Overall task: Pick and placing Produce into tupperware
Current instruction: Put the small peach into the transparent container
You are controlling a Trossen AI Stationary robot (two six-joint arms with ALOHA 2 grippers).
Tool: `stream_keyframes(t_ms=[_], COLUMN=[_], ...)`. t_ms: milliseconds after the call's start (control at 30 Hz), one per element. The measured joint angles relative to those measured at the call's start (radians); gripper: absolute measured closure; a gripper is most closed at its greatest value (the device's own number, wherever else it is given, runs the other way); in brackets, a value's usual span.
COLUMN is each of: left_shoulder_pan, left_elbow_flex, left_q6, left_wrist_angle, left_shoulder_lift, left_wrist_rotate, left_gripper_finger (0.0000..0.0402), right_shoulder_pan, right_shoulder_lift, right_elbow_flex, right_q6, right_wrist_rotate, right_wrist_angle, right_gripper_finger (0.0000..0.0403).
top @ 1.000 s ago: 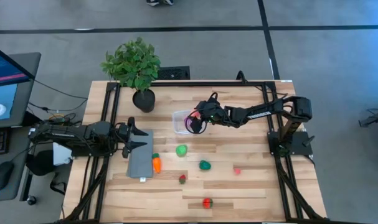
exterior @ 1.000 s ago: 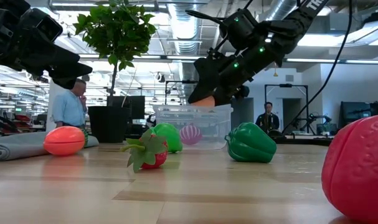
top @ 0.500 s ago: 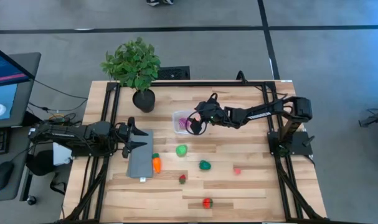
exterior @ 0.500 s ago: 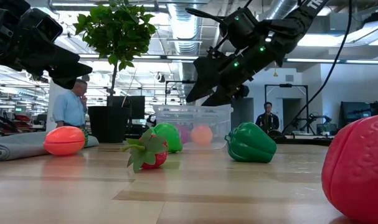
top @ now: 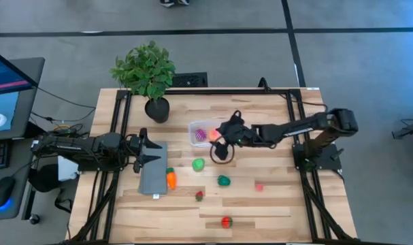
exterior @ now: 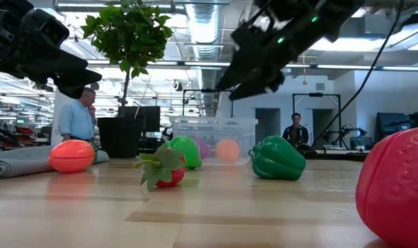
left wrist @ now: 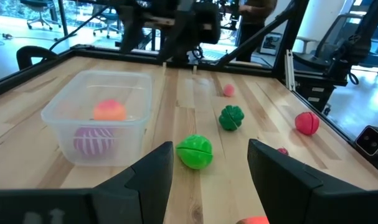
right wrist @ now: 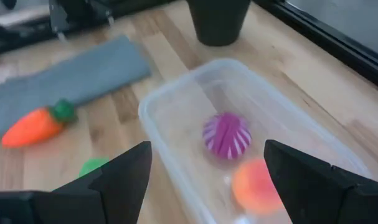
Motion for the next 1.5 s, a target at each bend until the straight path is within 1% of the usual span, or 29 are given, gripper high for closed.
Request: stream_keyframes(t_ms=[133, 233, 433, 567, 800, 933, 1100, 1233, 1367, 1500], left_shoulder_pan=[0.000, 0.000, 0.000, 0.000, 0.000, 0.000, 0.000, 0.000, 0.000, 0.000], left_elbow_flex=[0.000, 0.000, 0.000, 0.000, 0.000, 0.000, 0.000, 0.000, 0.000, 0.000], left_q6=[-0.005, -0.005, -0.004, -0.005, -0.027, -0.039, -0.048, -0.048, -0.048, -0.048], left_wrist_angle=[0.000, 0.000, 0.000, 0.000, 0.000, 0.000, 0.000, 0.000, 0.000, 0.000], left_shoulder_lift=[0.000, 0.000, 0.000, 0.000, 0.000, 0.000, 0.000, 0.000, 0.000, 0.000], left_wrist_rotate=[0.000, 0.000, 0.000, -0.001, -0.001, -0.001, -0.001, -0.002, -0.002, -0.002], left_gripper_finger=[0.0205, 0.0205, 0.0205, 0.0205, 0.0205, 0.0205, 0.0205, 0.0205, 0.0205, 0.0205], right_shoulder_pan=[0.084, 0.158, 0.325, 0.446, 0.654, 0.762, 0.874, 0.951, 0.996, 1.009], right_shoulder_lift=[-0.068, -0.122, -0.202, -0.214, -0.203, -0.203, -0.203, -0.203, -0.203, -0.203], right_elbow_flex=[-0.014, -0.065, -0.188, -0.238, -0.287, -0.292, -0.292, -0.292, -0.292, -0.292], right_q6=[0.069, 0.154, 0.366, 0.502, 0.736, 0.899, 1.096, 1.210, 1.257, 1.267], right_wrist_rotate=[0.127, 0.203, 0.341, 0.423, 0.615, 0.693, 0.704, 0.704, 0.704, 0.696], right_wrist_angle=[-0.161, -0.210, -0.219, -0.233, -0.293, -0.390, -0.497, -0.538, -0.541, -0.541], right_gripper_finger=[0.0072, 0.0074, 0.0073, 0.0075, 0.0076, 0.0076, 0.0076, 0.0076, 0.0076, 0.0076])
